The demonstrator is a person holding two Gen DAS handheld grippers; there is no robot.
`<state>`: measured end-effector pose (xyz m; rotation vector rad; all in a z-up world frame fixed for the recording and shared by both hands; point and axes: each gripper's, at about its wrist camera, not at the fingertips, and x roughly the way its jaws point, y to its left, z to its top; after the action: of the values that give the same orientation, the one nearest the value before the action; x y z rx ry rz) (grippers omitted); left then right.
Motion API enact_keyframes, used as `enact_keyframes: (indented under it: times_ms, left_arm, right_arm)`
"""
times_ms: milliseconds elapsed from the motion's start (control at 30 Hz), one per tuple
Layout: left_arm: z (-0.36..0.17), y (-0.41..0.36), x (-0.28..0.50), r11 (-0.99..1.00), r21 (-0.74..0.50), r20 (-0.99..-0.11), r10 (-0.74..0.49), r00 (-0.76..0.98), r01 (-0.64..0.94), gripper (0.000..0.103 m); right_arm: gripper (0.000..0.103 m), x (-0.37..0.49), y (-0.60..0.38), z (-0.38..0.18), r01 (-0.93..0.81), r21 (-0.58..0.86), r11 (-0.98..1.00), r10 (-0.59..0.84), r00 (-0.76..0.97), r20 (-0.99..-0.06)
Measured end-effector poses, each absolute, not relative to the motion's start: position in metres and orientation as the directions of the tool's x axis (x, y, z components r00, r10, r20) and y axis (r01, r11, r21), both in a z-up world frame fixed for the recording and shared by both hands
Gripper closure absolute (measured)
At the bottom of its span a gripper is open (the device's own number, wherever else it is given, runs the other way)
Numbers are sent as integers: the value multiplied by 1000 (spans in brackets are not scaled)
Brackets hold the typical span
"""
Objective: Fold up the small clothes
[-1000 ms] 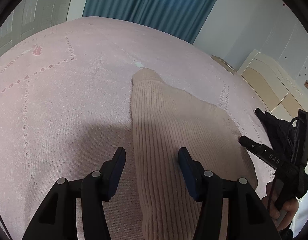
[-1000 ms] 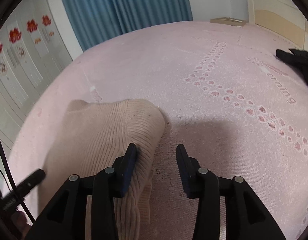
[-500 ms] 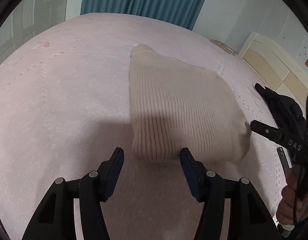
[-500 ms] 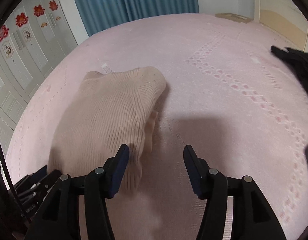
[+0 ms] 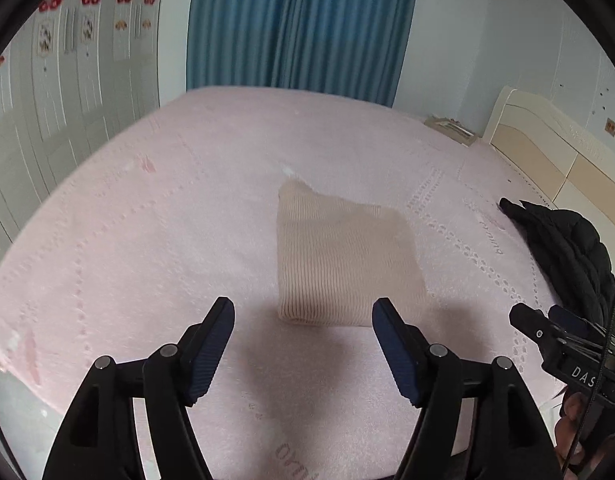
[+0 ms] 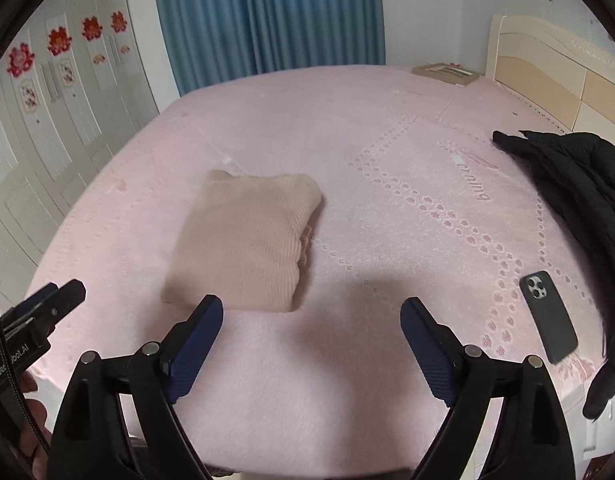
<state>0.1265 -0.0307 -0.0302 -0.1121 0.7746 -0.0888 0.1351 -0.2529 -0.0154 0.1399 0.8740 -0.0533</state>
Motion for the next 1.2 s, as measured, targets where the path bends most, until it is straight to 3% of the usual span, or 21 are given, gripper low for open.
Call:
enact_keyframes:
  times_ms: [300, 1200]
  left_arm:
    - [8, -47, 84, 997, -56, -679, -72, 730, 46, 24]
    - [23, -43, 62, 999, -49, -660, -47, 749, 20, 24]
  right_arm:
    - [1, 90, -254, 25, 95, 69, 993, -15, 689, -724]
    - [0, 67, -248, 45, 94, 39, 995, -38, 701, -713]
